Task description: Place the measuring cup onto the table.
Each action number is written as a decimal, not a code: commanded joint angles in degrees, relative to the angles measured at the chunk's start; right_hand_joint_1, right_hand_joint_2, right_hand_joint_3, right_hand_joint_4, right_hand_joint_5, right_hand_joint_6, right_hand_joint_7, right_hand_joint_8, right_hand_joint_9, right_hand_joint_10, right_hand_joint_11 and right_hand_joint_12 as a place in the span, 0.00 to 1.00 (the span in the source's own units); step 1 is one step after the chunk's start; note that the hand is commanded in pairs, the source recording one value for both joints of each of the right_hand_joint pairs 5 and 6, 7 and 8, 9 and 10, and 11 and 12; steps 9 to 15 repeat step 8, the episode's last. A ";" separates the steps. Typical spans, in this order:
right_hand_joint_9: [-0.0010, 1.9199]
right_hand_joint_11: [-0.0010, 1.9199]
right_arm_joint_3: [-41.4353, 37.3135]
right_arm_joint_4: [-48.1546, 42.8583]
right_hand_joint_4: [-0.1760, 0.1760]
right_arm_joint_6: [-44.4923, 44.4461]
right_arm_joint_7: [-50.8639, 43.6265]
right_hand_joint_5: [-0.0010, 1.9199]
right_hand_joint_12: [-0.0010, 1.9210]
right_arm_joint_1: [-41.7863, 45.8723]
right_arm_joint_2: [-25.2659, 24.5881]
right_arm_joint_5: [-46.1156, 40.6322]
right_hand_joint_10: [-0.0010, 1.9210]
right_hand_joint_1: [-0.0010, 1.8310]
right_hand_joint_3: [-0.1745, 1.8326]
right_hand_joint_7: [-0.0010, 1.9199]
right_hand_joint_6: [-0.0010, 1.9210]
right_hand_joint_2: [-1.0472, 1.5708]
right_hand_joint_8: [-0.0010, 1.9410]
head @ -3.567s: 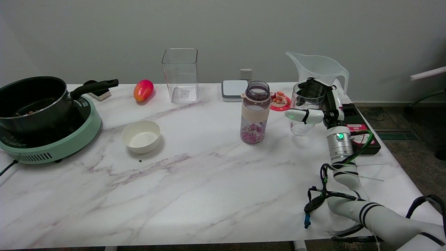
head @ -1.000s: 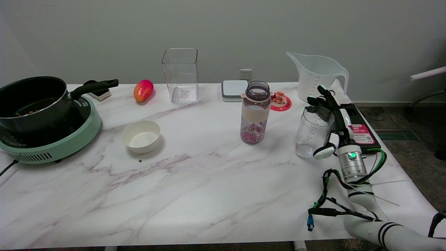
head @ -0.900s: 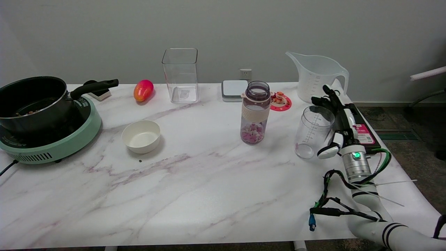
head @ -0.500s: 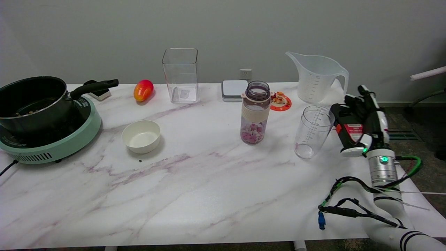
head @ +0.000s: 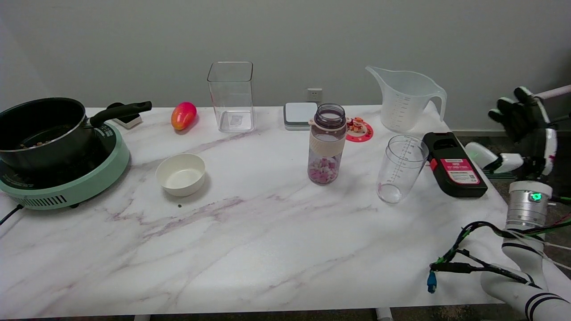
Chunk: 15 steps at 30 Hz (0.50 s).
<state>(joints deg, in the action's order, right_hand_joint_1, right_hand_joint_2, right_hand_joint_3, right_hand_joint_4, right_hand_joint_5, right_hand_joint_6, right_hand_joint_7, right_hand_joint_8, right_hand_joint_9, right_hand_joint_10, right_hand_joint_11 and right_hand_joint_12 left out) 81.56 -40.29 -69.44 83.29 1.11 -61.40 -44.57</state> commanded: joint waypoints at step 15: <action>0.30 0.35 -0.90 -9.97 0.50 2.05 0.16 0.22 0.35 1.16 3.58 -16.42 0.30 0.69 0.65 0.32 0.22 0.27 0.32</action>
